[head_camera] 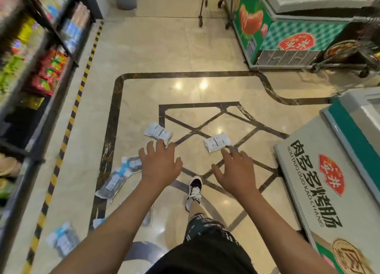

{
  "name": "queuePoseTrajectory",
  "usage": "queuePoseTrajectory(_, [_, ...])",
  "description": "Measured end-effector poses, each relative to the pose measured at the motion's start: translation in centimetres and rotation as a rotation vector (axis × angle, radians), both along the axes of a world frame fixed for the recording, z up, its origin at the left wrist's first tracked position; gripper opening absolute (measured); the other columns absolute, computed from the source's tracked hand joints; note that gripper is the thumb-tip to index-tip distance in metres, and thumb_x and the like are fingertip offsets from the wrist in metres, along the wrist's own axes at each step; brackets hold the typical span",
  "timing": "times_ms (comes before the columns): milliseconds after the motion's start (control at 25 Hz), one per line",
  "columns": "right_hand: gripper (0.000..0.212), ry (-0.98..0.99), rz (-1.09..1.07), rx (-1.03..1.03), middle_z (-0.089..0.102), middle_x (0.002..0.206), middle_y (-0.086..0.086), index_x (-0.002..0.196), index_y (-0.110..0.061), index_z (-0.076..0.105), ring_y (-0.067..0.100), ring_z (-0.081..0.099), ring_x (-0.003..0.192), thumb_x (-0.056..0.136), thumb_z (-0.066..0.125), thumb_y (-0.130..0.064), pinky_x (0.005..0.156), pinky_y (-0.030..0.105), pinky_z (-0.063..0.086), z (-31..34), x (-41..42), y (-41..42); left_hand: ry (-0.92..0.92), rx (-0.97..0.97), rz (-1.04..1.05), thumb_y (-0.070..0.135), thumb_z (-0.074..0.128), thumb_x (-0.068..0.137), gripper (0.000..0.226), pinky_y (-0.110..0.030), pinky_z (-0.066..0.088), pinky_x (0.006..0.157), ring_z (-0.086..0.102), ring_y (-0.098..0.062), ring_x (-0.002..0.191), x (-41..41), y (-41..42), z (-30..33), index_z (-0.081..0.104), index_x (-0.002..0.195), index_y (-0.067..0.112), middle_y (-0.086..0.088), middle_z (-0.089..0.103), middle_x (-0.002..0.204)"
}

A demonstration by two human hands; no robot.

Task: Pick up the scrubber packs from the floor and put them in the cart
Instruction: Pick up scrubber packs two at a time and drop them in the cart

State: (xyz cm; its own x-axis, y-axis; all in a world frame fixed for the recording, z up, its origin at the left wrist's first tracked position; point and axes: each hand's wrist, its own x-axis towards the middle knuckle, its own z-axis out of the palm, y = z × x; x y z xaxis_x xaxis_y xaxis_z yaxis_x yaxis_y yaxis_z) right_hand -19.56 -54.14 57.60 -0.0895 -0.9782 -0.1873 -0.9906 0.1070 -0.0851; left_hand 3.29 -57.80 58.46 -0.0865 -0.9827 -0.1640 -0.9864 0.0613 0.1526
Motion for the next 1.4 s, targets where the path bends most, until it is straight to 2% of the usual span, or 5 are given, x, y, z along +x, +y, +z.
queuePoseTrajectory(560, [0.065,-0.024,0.096,0.231,0.057,0.135,0.018,0.143,-0.017,0.051,0.044,0.061,0.108,0.092,0.047,-0.057,0.09,0.047,0.05,-9.1,-6.0,-33.8,-0.115,0.225,0.05,0.053,0.047,0.097,0.053,-0.052,0.039,0.105,0.054,-0.037,0.123,-4.5,-30.7,-8.4,0.049,0.14,0.022,-0.013,0.054,0.139])
queuePoseTrajectory(920, [0.05,-0.038,-0.024,0.697,0.057,0.126,0.017,0.135,-0.012,0.043,0.037,0.063,0.108,0.098,0.052,-0.046,0.075,0.039,0.046,-43.3,-7.5,-40.8,-0.095,0.616,0.005,0.04,0.043,0.101,0.042,-0.043,0.04,0.084,0.054,-0.041,0.114,-5.9,-43.9,-43.0,0.048,0.132,0.012,-0.018,0.05,0.129])
queuePoseTrajectory(1120, [0.056,-0.047,-0.17,0.695,0.053,0.138,0.018,0.15,-0.023,0.03,0.04,0.059,0.119,0.102,0.041,-0.05,0.081,0.045,0.043,-65.2,-9.7,-46.1,-0.064,0.637,0.146,0.05,0.042,0.103,0.064,-0.054,0.043,0.103,0.046,-0.049,0.133,-3.0,-51.0,-65.8,0.028,0.153,0.012,-0.026,0.035,0.153])
queuePoseTrajectory(1280, [0.062,-0.021,-0.248,0.698,0.044,0.156,0.018,0.16,-0.042,0.009,0.043,0.052,0.131,0.103,0.023,-0.06,0.1,0.053,0.044,-76.0,-12.8,-52.0,-0.063,0.577,0.348,0.062,0.03,0.103,0.067,-0.062,0.019,0.12,0.016,-0.051,0.151,-1.5,-56.9,-77.4,0.01,0.161,0.035,-0.025,0.008,0.168])
queuePoseTrajectory(1400, [0.059,0.012,-0.277,0.738,0.042,0.157,0.017,0.159,-0.033,0.017,0.044,0.058,0.121,0.105,0.02,-0.055,0.1,0.056,0.05,-79.3,-14.4,-54.7,-0.105,0.616,0.306,0.053,0.029,0.105,0.063,-0.064,0.021,0.117,0.031,-0.054,0.143,-1.3,-59.8,-81.9,0.029,0.157,0.018,-0.031,0.032,0.157])
